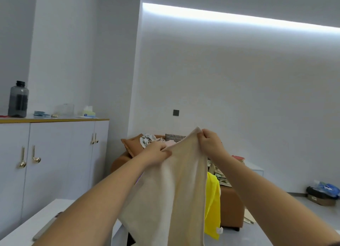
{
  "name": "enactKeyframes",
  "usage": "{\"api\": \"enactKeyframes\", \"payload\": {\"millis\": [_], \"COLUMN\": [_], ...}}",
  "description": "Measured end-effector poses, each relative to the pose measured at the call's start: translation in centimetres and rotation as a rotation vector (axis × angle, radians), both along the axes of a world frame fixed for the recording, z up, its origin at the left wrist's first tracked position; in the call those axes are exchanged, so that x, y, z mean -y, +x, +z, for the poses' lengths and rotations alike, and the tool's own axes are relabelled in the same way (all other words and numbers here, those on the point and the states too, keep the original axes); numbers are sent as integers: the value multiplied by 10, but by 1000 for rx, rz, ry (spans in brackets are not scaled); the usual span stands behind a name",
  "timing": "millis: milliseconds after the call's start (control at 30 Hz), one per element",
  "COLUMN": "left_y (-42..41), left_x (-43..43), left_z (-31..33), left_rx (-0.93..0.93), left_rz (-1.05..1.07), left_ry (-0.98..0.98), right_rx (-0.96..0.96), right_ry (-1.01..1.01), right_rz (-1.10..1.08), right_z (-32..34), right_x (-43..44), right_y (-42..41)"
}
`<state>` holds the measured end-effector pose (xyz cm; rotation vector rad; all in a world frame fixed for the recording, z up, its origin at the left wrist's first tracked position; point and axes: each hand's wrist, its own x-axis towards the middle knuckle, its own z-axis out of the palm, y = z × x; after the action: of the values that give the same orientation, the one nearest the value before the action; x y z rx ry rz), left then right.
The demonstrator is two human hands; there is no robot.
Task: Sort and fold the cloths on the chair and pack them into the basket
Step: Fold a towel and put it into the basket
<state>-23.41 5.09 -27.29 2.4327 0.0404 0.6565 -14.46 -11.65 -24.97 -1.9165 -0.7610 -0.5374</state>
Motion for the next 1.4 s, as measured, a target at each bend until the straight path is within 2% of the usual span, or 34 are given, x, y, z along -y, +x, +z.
{"api": "enactKeyframes", "payload": {"millis": [133,200,267,367,433,533,667,800,833,900,967,1000,1033,1100,1167,1233,1300,1400], "left_y": [0,-4,-14,-27,-32,-37,-42,-46,-46,-44,-48,-51,-55,-65,-72,-77,-83,-96], "left_x": [0,2,-3,-22,-37,-58,-73,-66,-62,-54,-39,-32,-25,-9,5,15,23,33], "left_z": [0,6,9,10,13,25,40,49,55,74,100,114,126,144,156,167,177,196], "left_rx": [132,176,112,-70,-128,-109,-154,-20,19,127,328,460,570,674,634,570,553,692], "left_rz": [9,3,-13,-31,14,134,362,663,689,599,384,296,247,232,212,185,285,626], "left_ry": [-82,-56,9,158,196,172,305,343,276,-59,-475,-568,-553,-360,-162,-34,120,485], "right_rx": [-109,-78,-30,10,12,13,6,-108,-169,-261,-174,-77,11,108,171,313,521,747], "right_ry": [-64,20,122,170,197,166,1,30,112,301,373,354,313,185,47,-49,-158,-253], "right_rz": [144,144,77,-77,-167,-260,-320,-301,-229,-75,-36,-62,-92,-99,-116,-180,-316,-552], "right_z": [-8,-1,11,27,35,45,47,50,55,70,90,100,109,123,133,141,151,173], "right_x": [-7,-7,0,22,36,56,75,81,79,76,75,74,74,72,70,69,72,76], "right_y": [0,-4,-2,10,17,21,16,3,-2,-12,-20,-25,-31,-44,-52,-59,-66,-77]}}
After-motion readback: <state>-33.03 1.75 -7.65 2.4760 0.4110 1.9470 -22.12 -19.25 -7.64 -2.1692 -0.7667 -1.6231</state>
